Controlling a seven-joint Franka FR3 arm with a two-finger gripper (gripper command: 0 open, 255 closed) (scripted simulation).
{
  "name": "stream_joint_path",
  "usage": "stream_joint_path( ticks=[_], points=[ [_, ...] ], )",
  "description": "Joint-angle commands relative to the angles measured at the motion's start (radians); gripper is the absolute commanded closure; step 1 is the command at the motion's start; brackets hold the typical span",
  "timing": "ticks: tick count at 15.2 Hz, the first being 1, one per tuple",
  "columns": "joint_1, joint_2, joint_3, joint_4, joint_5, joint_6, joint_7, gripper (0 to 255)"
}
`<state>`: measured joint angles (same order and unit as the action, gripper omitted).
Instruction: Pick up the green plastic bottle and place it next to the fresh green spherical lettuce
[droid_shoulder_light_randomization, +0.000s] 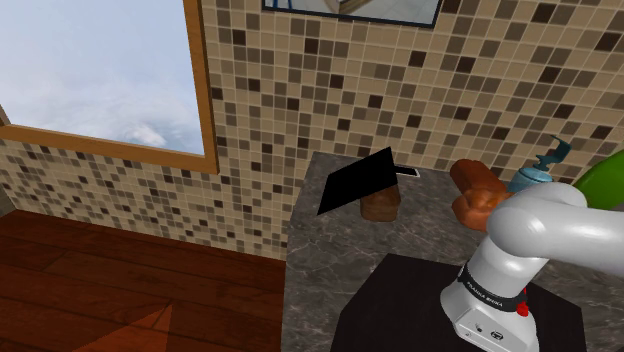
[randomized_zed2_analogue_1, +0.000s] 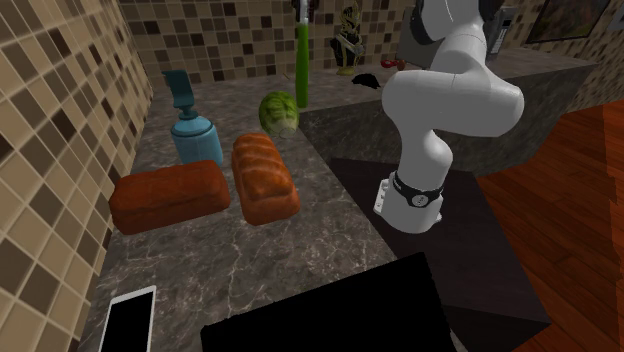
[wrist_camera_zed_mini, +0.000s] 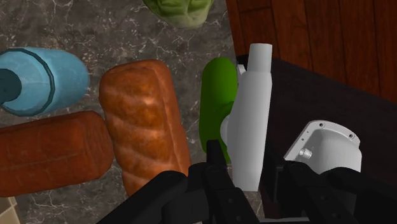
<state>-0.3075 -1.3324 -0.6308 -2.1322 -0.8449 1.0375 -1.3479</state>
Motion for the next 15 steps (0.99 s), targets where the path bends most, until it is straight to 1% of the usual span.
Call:
stream_joint_path(
  ticks=[1, 15],
  points=[
    [-0.007, -0.022, -0.011, -0.032, -0.011, 0.012, 0.004, 255],
    [-0.062, -0.159, -0.1, -0.235, -0.097, 0.086, 0.027, 255]
  ],
)
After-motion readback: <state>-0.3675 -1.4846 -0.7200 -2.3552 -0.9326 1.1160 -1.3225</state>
